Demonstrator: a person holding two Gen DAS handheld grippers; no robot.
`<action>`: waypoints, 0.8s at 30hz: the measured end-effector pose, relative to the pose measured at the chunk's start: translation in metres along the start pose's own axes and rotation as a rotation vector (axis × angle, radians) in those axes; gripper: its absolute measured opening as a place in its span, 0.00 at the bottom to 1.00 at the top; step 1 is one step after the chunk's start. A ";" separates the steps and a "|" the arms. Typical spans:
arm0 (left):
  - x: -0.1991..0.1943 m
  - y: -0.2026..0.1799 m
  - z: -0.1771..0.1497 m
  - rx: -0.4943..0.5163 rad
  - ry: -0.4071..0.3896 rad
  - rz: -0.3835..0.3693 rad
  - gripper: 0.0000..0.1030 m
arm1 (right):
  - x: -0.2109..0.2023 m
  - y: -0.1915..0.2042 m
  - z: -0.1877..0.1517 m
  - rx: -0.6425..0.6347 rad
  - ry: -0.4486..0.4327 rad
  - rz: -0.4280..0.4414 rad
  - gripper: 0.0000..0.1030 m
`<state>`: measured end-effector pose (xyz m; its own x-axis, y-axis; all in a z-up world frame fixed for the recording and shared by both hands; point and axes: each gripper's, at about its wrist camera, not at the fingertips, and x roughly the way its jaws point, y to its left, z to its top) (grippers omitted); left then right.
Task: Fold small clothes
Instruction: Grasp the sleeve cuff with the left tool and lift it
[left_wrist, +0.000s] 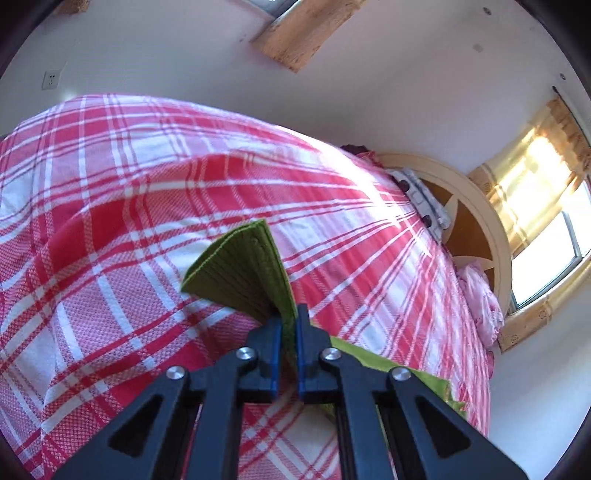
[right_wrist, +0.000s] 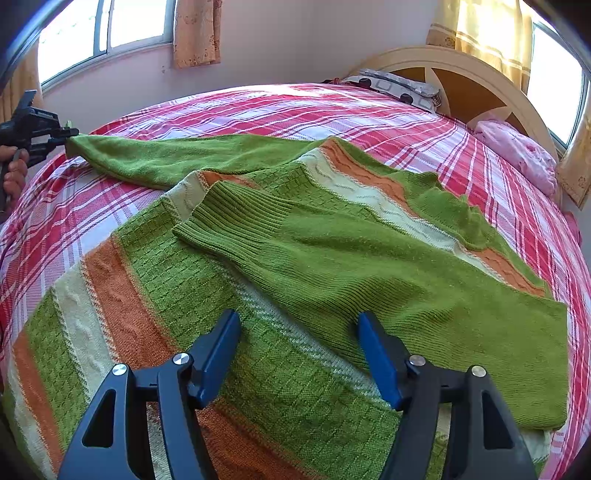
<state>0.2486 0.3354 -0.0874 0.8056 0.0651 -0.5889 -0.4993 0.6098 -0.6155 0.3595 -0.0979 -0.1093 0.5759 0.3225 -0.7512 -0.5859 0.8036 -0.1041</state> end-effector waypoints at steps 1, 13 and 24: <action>-0.001 -0.003 0.002 0.001 -0.006 -0.007 0.06 | 0.000 0.000 0.000 0.000 0.000 0.000 0.66; -0.018 -0.076 0.011 0.158 -0.091 -0.148 0.06 | -0.016 -0.021 0.003 0.105 -0.029 0.078 0.68; -0.027 -0.176 0.004 0.319 -0.060 -0.339 0.06 | -0.088 -0.064 0.000 0.206 -0.133 0.093 0.68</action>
<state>0.3160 0.2298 0.0387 0.9280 -0.1398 -0.3453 -0.0893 0.8164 -0.5705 0.3458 -0.1779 -0.0366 0.6027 0.4522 -0.6575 -0.5194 0.8478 0.1070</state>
